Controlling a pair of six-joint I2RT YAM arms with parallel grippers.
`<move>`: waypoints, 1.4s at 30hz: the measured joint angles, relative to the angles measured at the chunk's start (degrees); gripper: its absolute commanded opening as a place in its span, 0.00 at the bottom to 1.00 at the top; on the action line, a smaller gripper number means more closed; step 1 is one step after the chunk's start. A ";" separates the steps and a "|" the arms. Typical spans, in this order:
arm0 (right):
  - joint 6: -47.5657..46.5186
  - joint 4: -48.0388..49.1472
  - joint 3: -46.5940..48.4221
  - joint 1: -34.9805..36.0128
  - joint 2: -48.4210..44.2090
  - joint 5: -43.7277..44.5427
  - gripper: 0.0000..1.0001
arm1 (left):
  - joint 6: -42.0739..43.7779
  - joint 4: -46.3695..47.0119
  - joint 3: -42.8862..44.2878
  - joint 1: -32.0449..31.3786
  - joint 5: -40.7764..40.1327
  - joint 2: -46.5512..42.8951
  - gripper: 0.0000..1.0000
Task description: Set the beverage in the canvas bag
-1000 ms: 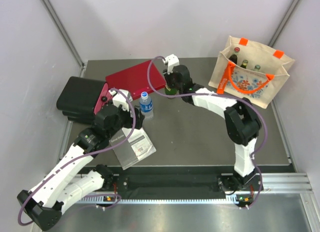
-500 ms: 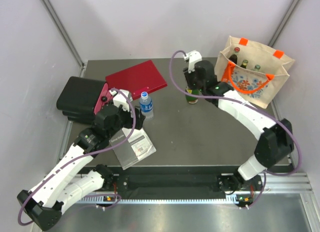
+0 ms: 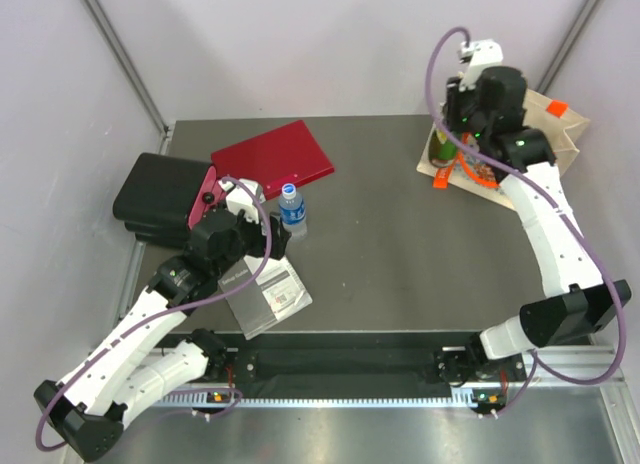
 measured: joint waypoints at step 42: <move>-4.85 39.78 -8.96 -22.36 12.09 -13.90 0.00 | 0.00 0.02 -0.31 -0.11 0.20 -0.66 0.93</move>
